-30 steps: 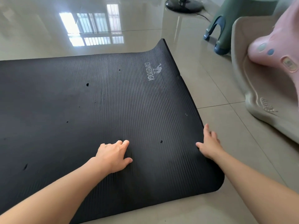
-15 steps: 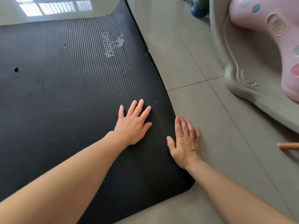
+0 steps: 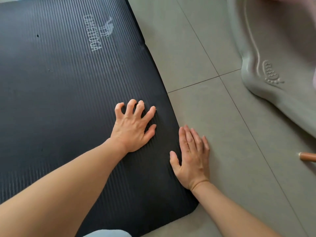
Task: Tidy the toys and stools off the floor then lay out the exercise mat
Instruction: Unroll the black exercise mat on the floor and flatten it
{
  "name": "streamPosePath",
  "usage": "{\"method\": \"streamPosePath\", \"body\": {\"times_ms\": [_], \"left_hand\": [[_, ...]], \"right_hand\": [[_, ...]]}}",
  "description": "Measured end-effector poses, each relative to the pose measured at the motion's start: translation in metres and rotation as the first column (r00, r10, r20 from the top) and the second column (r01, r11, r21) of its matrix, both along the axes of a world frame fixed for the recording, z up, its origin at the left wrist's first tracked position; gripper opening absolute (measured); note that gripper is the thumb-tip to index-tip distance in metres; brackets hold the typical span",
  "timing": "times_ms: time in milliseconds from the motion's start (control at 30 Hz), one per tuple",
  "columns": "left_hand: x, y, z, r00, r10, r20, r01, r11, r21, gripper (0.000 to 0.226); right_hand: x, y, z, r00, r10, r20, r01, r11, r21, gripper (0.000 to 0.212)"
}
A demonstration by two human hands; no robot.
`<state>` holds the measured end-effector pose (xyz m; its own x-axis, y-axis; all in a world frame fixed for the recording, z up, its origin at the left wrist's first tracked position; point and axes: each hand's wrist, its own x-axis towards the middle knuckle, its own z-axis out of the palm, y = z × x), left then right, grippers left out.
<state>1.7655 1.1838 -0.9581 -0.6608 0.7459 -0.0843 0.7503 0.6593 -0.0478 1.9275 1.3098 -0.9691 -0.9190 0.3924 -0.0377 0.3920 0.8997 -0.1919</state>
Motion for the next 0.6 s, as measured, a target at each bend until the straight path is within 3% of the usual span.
{"method": "streamPosePath", "body": {"times_ms": [200, 300, 467, 600], "left_hand": [[-0.002, 0.0, 0.002, 0.999, 0.012, 0.045, -0.012, 1.0, 0.009, 0.054], [-0.003, -0.002, 0.004, 0.997, 0.04, 0.063, -0.044, 0.997, 0.06, 0.05], [-0.002, -0.004, 0.002, 0.955, 0.288, 0.069, -0.294, 0.947, 0.126, 0.063], [-0.002, -0.004, -0.003, 0.937, 0.325, 0.129, -0.342, 0.927, 0.154, 0.067]], "right_hand": [[0.0, -0.001, 0.005, 1.0, 0.02, 0.018, -0.02, 1.0, 0.019, 0.068], [-0.015, -0.011, 0.008, 0.988, 0.156, -0.006, -0.155, 0.987, 0.047, 0.067], [-0.129, -0.012, 0.003, 0.995, 0.1, -0.007, -0.099, 0.994, 0.049, 0.065], [-0.204, -0.001, 0.001, 0.993, 0.117, 0.029, -0.116, 0.993, -0.014, 0.073]]}}
